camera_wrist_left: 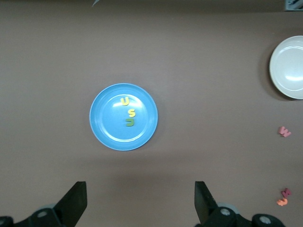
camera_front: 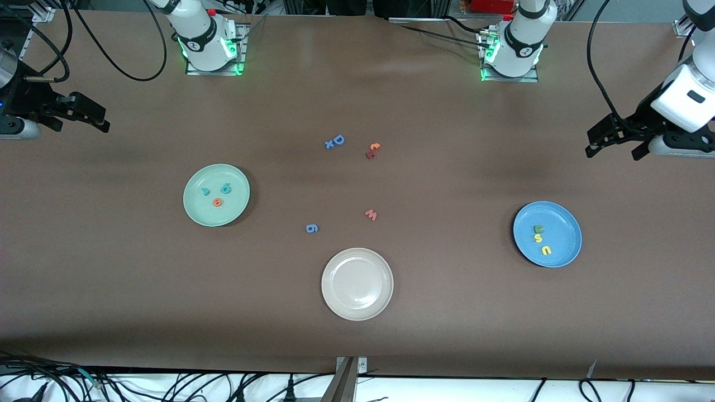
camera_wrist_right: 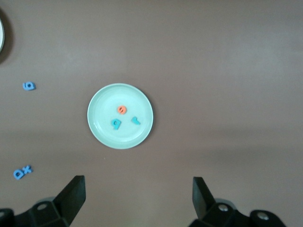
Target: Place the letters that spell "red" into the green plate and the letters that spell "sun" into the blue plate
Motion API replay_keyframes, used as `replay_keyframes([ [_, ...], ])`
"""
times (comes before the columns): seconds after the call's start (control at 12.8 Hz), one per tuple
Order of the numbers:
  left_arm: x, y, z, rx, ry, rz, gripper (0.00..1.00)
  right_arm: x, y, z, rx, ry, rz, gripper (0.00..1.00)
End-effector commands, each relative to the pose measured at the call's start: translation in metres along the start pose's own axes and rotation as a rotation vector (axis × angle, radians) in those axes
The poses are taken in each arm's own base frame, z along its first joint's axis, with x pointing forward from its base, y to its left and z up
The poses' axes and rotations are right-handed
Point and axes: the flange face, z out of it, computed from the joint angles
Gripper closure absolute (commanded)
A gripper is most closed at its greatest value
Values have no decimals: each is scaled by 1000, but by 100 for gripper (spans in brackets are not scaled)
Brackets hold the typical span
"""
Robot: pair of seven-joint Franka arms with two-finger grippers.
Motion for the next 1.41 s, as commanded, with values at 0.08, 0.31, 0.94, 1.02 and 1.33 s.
replay_keyframes([
  [0.08, 4, -11, 0, 47, 0, -3, 0, -10, 8, -3, -17, 15, -21, 0],
  [0.31, 4, -12, 0, 49, 0, -3, 0, -3, 8, -6, -32, -13, -19, 0],
  [0.94, 4, -14, -3, 117, 4, 10, 0, 4, 9, -2, -28, -13, -18, 0],
  [1.02, 4, -13, -3, 117, 6, 8, 0, 7, 12, 0, -27, -17, -10, 0],
  [1.33, 6, -13, -7, 115, 14, 8, 0, 9, 14, 0, -28, -17, -7, 0],
])
